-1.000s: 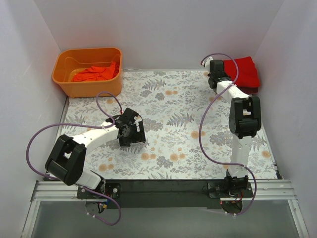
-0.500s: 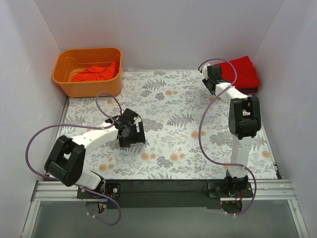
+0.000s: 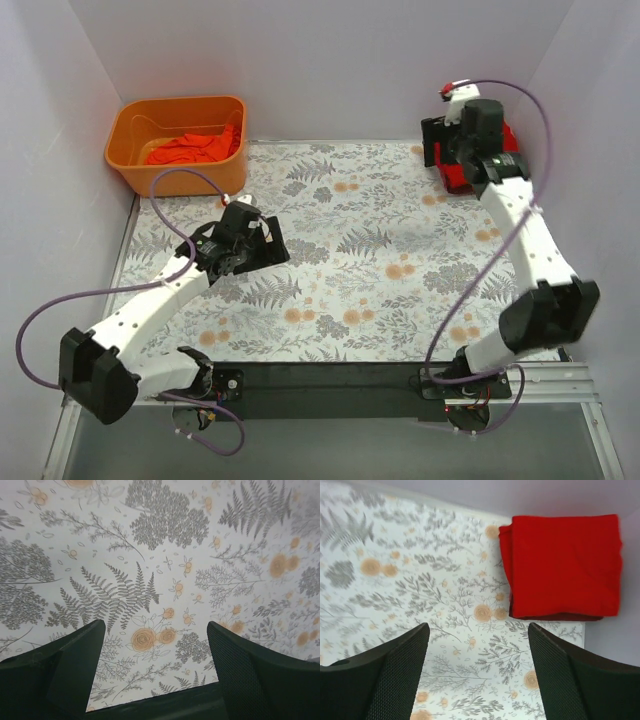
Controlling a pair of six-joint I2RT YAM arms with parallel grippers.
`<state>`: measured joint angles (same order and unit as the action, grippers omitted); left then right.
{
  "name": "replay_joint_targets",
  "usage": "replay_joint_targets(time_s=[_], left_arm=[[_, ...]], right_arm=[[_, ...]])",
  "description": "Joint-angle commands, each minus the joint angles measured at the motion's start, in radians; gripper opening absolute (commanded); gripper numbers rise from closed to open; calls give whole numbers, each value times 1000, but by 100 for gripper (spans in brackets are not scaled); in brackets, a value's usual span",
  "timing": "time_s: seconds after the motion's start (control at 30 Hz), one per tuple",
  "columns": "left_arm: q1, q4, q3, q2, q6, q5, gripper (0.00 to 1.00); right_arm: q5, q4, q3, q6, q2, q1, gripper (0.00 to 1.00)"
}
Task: Fold and stack the t-shirts
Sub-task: Reset both grippers
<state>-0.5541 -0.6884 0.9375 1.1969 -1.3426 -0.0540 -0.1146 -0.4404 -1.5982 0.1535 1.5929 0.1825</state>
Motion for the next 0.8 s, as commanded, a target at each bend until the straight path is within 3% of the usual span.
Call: replay_joint_targets(time_s=[0.0,0.03,0.07,0.3,0.4,0.6,0.77], left_arm=[[-1,-105,92,-98,2,-148,82],[-1,-118,102,-144,2,-179,83],[-1,-146,116,-164,-1,-205,83],[-1,-264,185,-339,-88,-466,84],[-1,-266,146,-428,-119,-517,86],[-1,-227,0,-583,-133,-610,86],[0,-185,-98,-669,-136,-652,86]], right_arm=[[-48,-125,90,-146,-227,-17,88],[-62,-135,113,-146,-276,-20,89],[-78,-139,142,-170,-328,-21,98],[-235,-115,412,-172,-826,-20,99],[-221,-86,546,-184,-1011,-20,98],[-188,-28,760,-181,-1244,-15,98],[-136,49,874,-187,-1309,-15,98]])
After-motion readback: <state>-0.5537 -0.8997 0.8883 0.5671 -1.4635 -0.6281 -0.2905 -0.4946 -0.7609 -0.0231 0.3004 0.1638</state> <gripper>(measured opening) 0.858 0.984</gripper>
